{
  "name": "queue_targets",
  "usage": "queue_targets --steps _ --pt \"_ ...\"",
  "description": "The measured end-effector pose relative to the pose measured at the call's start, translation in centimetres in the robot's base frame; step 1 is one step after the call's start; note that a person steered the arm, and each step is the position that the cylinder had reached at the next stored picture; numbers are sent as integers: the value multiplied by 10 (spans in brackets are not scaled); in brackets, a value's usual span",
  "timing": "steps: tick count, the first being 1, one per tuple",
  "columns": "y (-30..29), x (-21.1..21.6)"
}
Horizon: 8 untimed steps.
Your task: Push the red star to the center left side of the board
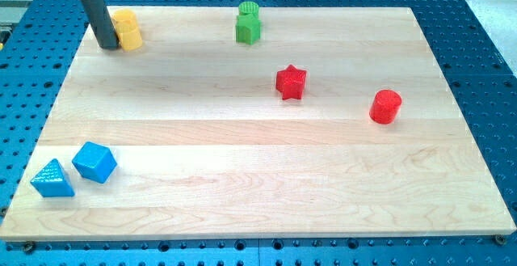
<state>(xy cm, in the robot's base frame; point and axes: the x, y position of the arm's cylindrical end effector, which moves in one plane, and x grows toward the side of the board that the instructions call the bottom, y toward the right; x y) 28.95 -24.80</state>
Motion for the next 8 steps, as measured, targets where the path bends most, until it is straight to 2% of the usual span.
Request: queue_targets --steps 4,6,8 --pt "25 78" --pt "25 82" --pt "142 103"
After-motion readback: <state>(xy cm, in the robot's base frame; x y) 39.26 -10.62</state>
